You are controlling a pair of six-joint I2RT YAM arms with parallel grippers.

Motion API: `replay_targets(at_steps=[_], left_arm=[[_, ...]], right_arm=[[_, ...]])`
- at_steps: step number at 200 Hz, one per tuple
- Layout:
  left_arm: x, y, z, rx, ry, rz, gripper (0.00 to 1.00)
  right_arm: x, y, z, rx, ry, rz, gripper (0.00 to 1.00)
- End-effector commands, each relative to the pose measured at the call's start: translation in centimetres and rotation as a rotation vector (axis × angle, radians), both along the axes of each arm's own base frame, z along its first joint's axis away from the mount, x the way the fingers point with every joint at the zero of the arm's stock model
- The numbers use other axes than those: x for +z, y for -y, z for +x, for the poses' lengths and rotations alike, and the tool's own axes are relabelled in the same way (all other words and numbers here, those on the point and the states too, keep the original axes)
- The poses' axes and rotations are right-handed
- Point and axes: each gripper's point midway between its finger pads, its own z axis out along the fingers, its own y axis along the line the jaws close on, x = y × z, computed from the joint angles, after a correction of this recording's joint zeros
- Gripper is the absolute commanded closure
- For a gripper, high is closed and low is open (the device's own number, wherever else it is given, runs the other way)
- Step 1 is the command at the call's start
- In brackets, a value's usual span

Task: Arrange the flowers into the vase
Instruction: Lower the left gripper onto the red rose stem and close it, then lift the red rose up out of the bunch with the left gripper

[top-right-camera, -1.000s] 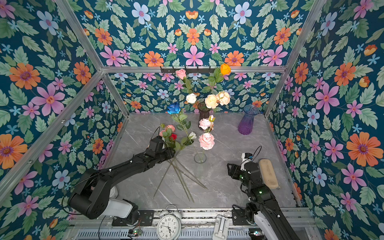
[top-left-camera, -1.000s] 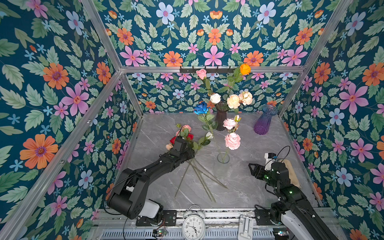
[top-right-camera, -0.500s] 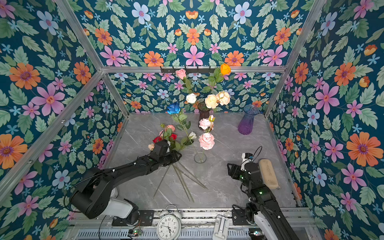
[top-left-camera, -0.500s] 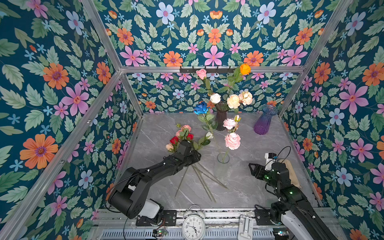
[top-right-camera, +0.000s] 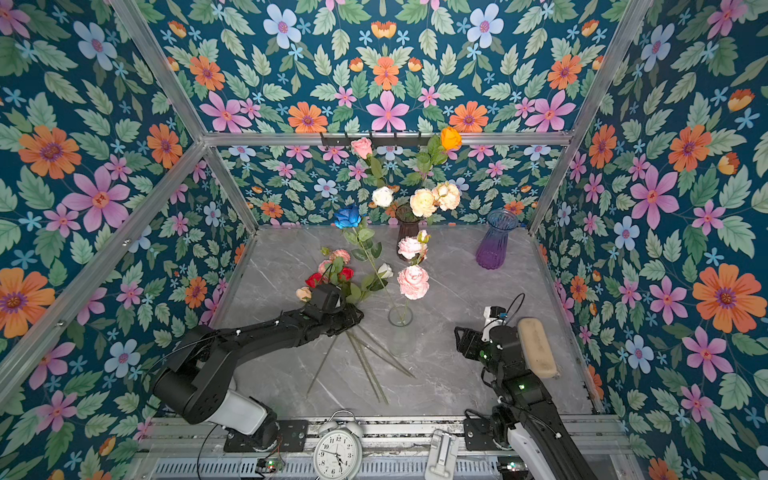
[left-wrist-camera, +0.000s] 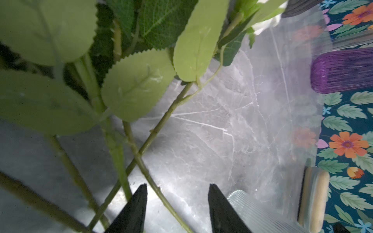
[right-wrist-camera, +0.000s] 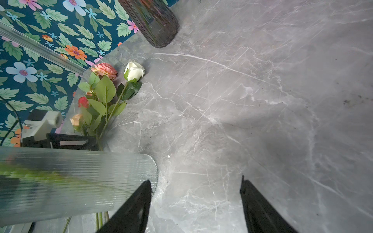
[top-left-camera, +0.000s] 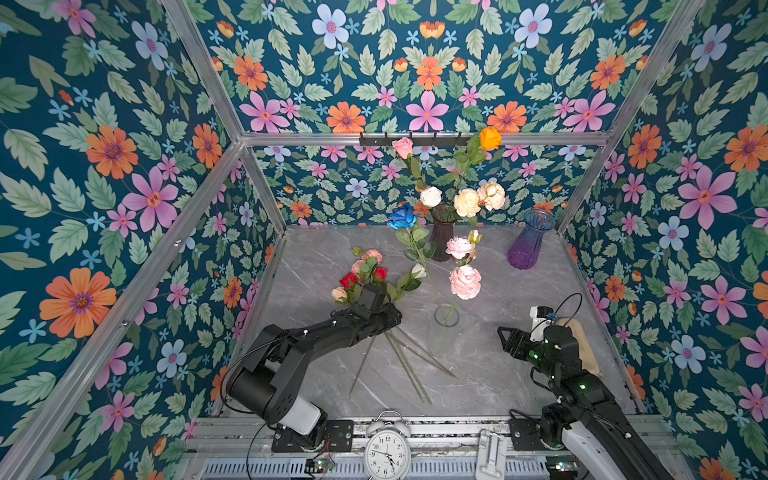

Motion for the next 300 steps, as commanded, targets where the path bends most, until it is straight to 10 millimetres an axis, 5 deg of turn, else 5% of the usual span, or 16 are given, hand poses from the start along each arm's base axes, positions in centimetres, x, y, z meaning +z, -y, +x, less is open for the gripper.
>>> replay_targets(at_steps=[1,80,130,197,231,271,300], left_arm=[[-1.1,-0.4,-0.3,-0.005,-0.034,0.039,0.51],[-0.6,-0.4,0.3,-0.008,-0.007,0.046,0.81],[4.0,-1.6,2.1,0.016,0.118,0.094,1.00],[17.1,-4.1,4.6,0.065,0.474,0.136,1.00],[26.4,-6.9,3.9,0.137,0.765,0.155,1.00],[40.4,-9.6,-1.7,0.192,1.280,0.025,1.00],[48.4,-6.4,-6.5,-0.051,1.558,-0.148,1.00]], right_arm=[[0.1,0.2,0.1,-0.006,0.012,-0.009,0.29],[0.2,0.2,0.0,-0.009,0.016,-0.009,0.29],[0.2,0.3,0.0,-0.010,0.017,-0.009,0.29],[0.1,0.3,0.1,-0.012,0.013,-0.011,0.29],[0.1,0.3,0.2,-0.012,0.008,-0.011,0.29],[0.0,0.2,0.3,-0.010,-0.001,-0.014,0.29],[0.0,0.2,0.3,-0.010,-0.001,-0.015,0.29]])
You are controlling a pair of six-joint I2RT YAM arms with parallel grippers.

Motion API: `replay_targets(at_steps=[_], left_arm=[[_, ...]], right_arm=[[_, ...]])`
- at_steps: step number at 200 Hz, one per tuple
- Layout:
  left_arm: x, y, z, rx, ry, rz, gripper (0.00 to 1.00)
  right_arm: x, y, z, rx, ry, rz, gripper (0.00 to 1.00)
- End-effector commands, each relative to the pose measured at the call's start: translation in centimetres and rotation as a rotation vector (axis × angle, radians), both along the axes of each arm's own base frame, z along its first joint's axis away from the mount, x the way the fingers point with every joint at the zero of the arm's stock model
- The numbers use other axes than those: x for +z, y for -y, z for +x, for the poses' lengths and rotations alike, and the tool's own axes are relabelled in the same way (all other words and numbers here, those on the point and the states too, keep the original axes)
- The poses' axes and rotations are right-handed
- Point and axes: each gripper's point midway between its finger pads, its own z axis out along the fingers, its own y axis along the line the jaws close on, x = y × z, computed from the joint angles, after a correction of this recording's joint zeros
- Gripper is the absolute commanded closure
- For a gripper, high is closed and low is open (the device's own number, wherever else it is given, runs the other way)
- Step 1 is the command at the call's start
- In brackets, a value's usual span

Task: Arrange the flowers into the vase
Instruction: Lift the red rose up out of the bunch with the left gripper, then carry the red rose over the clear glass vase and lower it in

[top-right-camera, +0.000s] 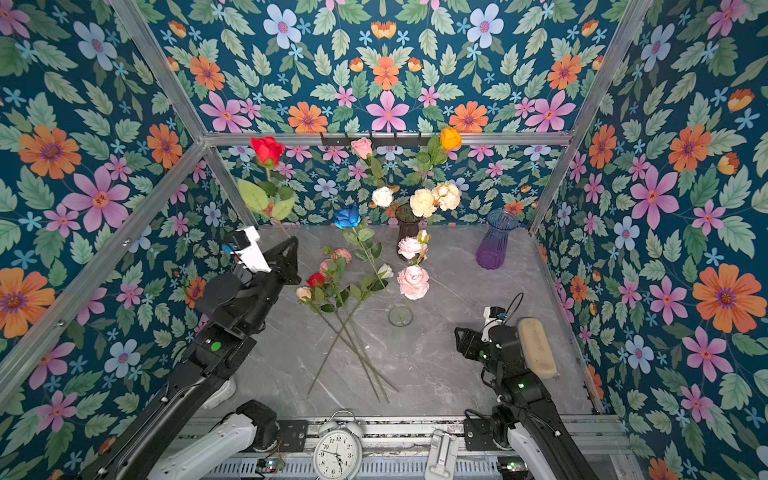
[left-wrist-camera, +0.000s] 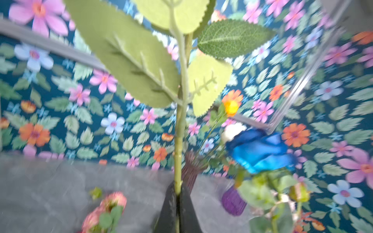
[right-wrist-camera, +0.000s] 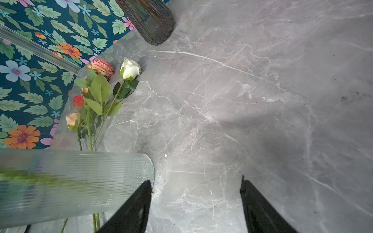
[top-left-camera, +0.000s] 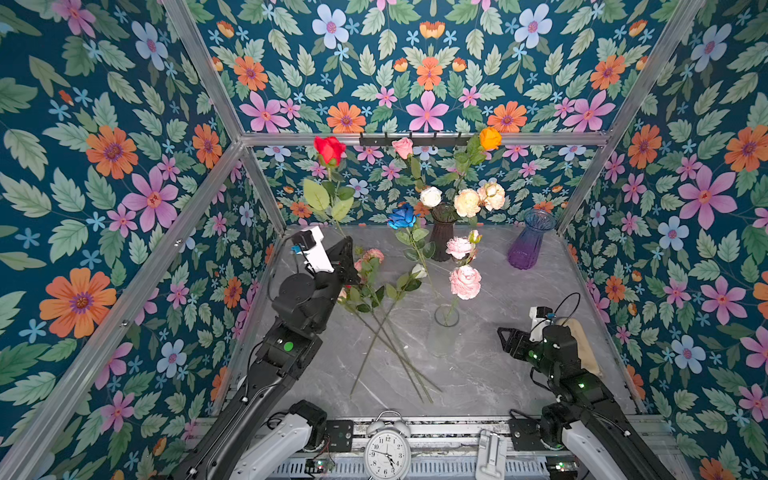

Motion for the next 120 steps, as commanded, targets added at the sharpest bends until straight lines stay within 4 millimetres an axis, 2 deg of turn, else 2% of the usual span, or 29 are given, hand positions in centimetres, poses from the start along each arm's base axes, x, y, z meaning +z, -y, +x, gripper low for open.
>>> replay_targets(at_steps=[1,26,47,68,120], left_arm=[[7.9,2.7,-4.4,-0.206,0.326,0.034,1.00],[11.8,5.9,-7.2,-0.451,0.439,0.048,1.00],[13.1,7.3,-8.0,-0.579,0.477,-0.002,1.00],[12.8,8.5,-7.8,-0.653,0.478,-0.017,1.00],[10.4,11.2,-6.3,-0.737,0.390,0.023,1.00]], right_arm=[[0.4,0.1,0.3,-0.004,0.018,-0.006,0.29],[0.4,0.1,0.3,-0.006,0.015,-0.007,0.29],[0.4,0.1,0.3,-0.008,0.015,-0.007,0.29],[0.4,0.2,0.3,-0.010,0.016,-0.007,0.29],[0.5,0.2,0.2,-0.011,0.022,-0.007,0.29]])
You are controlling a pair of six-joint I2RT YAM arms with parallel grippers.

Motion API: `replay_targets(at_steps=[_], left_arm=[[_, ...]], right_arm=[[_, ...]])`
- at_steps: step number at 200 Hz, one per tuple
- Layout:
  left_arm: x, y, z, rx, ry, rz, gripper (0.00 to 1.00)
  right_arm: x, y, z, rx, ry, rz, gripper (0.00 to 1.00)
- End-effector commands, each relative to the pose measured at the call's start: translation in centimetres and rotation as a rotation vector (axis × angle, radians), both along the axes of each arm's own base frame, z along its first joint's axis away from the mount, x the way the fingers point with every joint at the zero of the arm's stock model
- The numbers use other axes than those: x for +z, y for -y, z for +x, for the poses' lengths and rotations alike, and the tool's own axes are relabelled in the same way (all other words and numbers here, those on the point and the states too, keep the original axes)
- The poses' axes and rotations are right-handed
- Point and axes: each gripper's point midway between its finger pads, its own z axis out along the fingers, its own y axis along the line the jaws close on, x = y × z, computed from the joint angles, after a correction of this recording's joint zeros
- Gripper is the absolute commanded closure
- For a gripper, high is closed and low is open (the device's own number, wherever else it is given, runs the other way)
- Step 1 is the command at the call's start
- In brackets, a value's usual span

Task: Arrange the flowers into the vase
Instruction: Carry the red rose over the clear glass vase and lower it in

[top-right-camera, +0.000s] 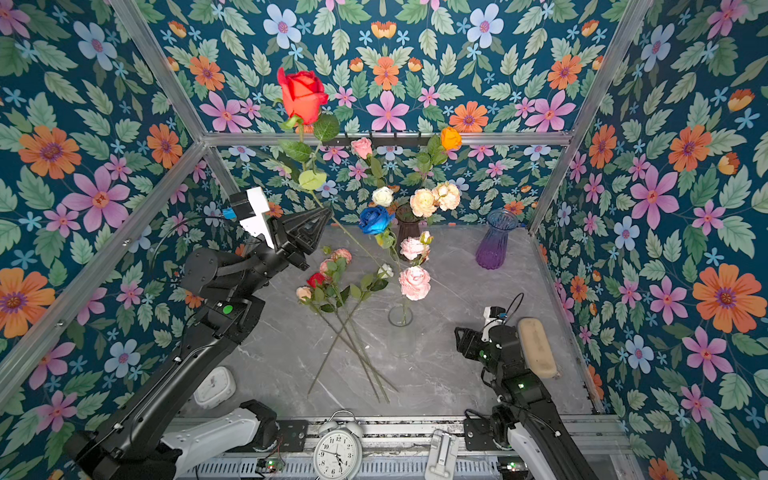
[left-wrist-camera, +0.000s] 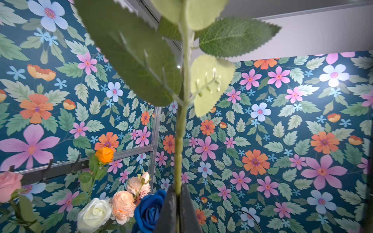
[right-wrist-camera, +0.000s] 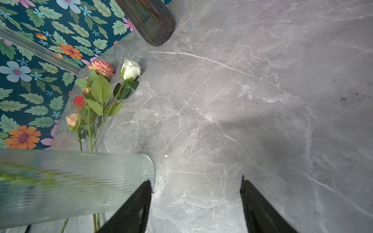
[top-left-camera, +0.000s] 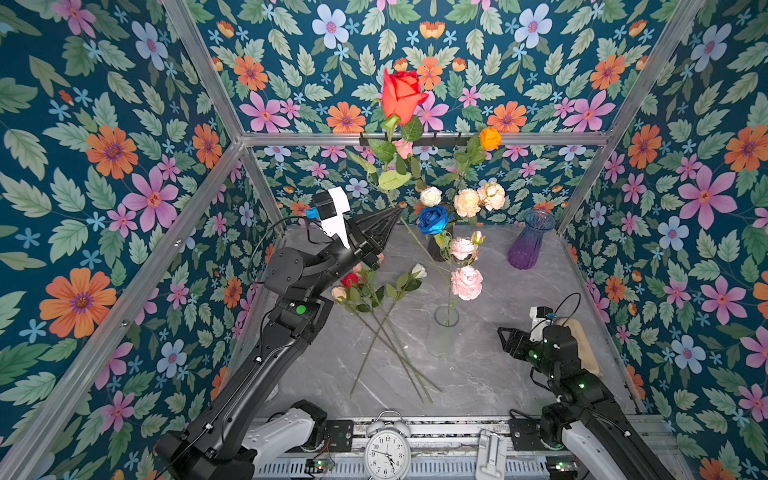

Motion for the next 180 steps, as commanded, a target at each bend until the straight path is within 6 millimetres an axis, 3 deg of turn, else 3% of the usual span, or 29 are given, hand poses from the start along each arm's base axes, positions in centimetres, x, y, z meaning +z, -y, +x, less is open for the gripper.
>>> replay_targets(at_steps=[1,90,131,180], left_arm=[[0.1,1.0,-0.8,-0.070,0.018,0.024,1.00],[-4.4,5.7,-0.3,-0.141,-0.062,0.209,1.00],[-8.1,8.9,-0.8,-0.145,-0.075,0.338,1.00],[-12.0,9.8,0.0,-0.142,-0.112,0.397,1.00]], right_arm=[[0.3,0.2,0.2,-0.008,0.014,-0.007,0.29],[0.3,0.1,0.3,-0.006,0.013,-0.006,0.29],[0.3,0.1,0.3,-0.005,0.012,-0.007,0.29],[0.3,0.1,0.2,-0.004,0.010,-0.007,0.29]])
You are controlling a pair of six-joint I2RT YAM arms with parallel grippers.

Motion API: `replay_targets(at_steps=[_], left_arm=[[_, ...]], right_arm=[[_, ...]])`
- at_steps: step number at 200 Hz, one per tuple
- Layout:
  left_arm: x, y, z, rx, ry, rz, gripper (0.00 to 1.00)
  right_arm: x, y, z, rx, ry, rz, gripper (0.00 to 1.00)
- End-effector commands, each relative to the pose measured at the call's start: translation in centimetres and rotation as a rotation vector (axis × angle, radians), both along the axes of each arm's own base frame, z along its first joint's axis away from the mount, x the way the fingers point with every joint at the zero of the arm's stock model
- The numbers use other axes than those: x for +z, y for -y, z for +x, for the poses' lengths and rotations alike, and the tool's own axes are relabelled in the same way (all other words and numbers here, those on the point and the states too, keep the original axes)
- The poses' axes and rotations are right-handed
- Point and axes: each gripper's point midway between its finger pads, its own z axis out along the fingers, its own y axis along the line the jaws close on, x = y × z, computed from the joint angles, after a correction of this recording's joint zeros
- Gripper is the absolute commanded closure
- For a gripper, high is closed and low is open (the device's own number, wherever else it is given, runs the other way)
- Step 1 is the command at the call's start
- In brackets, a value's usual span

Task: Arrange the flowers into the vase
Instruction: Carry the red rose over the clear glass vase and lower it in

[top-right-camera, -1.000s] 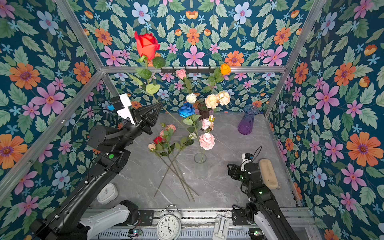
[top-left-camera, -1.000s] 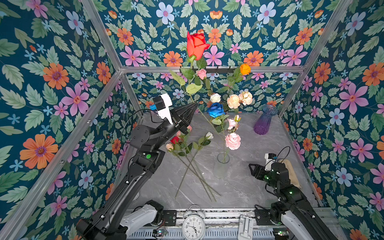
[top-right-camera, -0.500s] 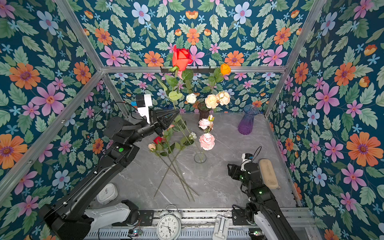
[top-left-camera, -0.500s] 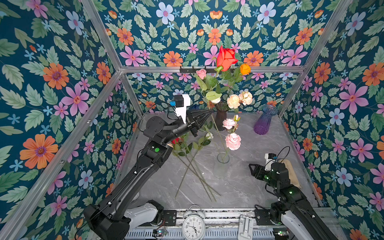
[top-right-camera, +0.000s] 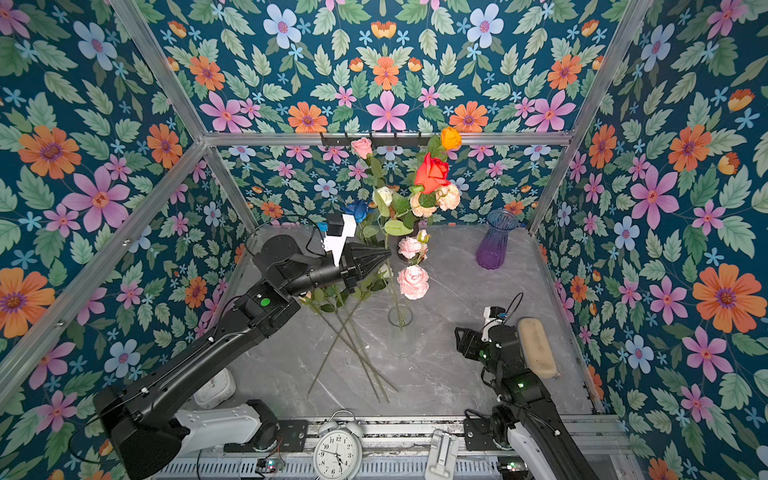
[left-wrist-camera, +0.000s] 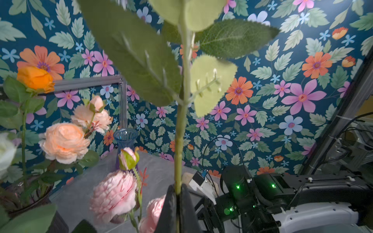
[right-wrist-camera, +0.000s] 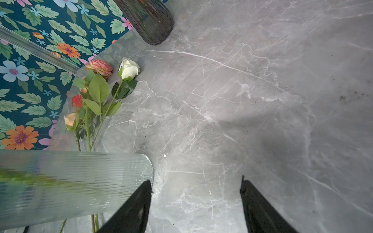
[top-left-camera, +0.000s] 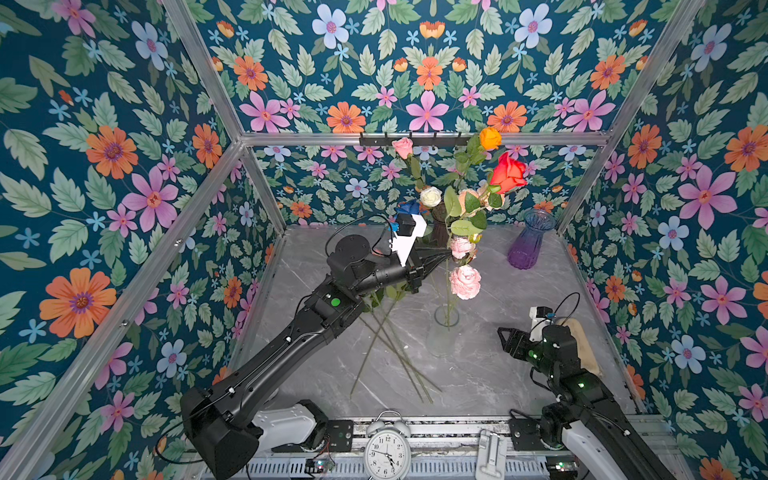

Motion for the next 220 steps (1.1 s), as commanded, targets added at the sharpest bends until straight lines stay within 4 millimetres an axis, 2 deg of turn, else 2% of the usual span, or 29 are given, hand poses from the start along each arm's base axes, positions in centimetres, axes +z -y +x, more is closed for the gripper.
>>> replay_targets(at_steps=[1,28,72,94,170,220], left_arm=[[-0.6,0.0,0.2,0.012,0.036,0.015,1.00],[-0.4,-0.2,0.1,0.030,0.061,0.008,1.00],[3.3,-0.8,-0.8,0.025,0.120,-0.052,1.00],[4.0,-1.2,-1.1,0.040,0.150,-0.047,1.00],[3.5,-1.3,-0.7,0.077,0.181,-0.001,1.00],[-0.1,-0.3,0.3,0.064,0.127,0.056,1.00]], right_arm=[[0.4,0.1,0.2,-0.003,0.017,-0.004,0.29],[0.4,0.1,0.3,-0.004,0.017,-0.005,0.29],[0.3,0.1,0.3,-0.006,0.011,-0.006,0.29],[0.3,0.1,0.3,-0.005,0.010,-0.006,0.29],[0.3,0.1,0.4,-0.006,0.008,-0.007,0.29],[0.3,0.1,0.3,-0.006,0.007,-0.007,0.29]])
